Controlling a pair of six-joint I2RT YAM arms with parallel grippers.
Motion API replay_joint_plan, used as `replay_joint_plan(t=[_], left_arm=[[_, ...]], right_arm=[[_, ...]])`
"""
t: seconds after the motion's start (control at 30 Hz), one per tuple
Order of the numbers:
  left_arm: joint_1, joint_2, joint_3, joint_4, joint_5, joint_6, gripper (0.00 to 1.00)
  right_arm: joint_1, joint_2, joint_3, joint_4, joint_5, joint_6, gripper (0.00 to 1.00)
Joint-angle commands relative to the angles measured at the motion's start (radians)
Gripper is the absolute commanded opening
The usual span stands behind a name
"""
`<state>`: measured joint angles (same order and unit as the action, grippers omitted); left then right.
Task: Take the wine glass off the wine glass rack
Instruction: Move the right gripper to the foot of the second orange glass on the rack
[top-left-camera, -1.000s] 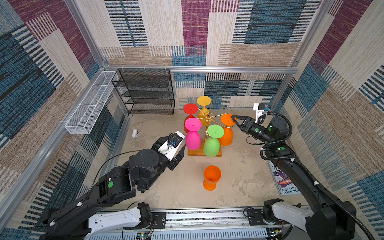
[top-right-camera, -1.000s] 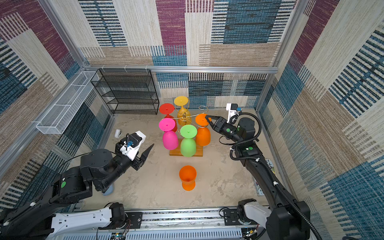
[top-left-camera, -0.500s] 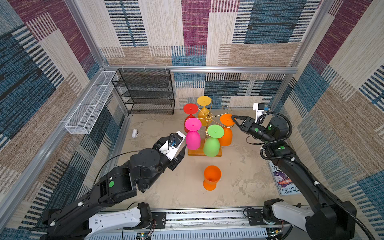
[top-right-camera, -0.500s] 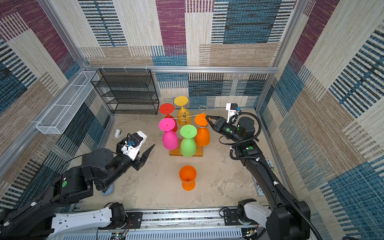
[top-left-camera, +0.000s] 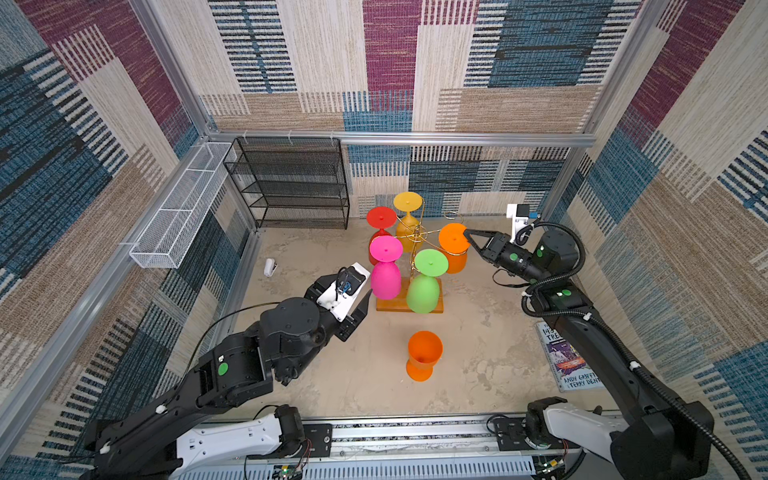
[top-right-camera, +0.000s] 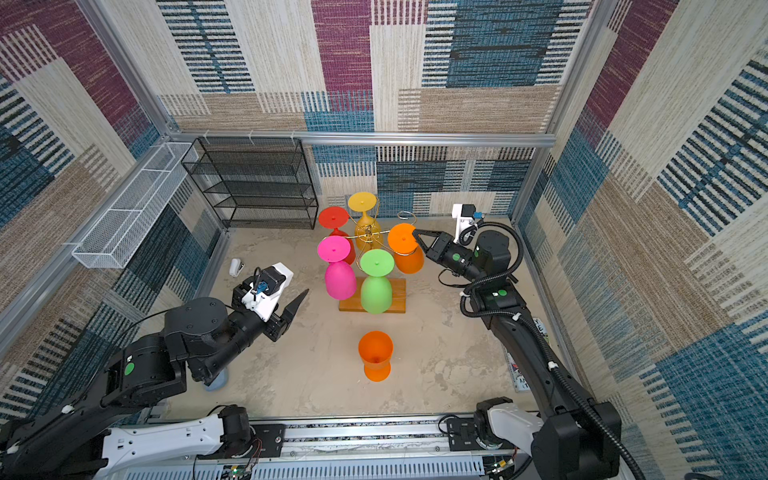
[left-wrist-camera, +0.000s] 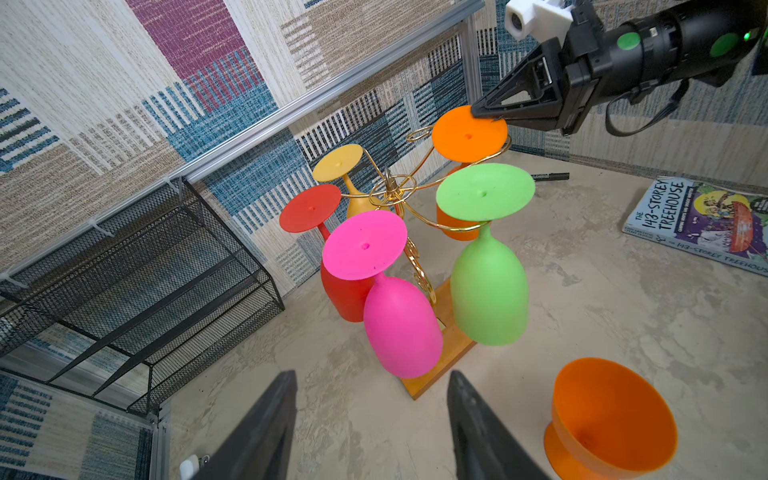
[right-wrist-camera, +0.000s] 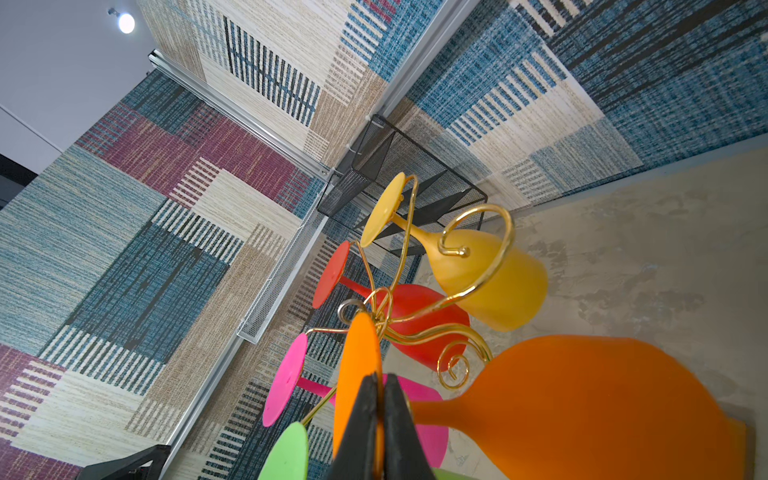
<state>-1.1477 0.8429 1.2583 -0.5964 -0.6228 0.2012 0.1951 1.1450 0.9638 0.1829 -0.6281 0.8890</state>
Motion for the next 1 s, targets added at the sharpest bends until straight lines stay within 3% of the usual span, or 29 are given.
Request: replay_joint_plan(t=[0.0, 0.13, 0.97], left_arm=[[0.001, -0.008, -0.002, 0.009, -0.003, -0.023, 0.60], [0.001, -0.014, 0.000, -0.001, -0.002, -0.026, 0.60], [0.015, 0.013, 0.005, -0.006, -0.003, -0.014, 0.60]], right_arm=[[0.001, 0.004, 0.006, 0.014, -0.017, 0.023, 0.04], [0.001, 0.001, 0.006, 0.030, -0.026, 0.051, 0.00], [-0.033, -0.106, -0.012, -0.019, -0.063, 0.072, 0.00]])
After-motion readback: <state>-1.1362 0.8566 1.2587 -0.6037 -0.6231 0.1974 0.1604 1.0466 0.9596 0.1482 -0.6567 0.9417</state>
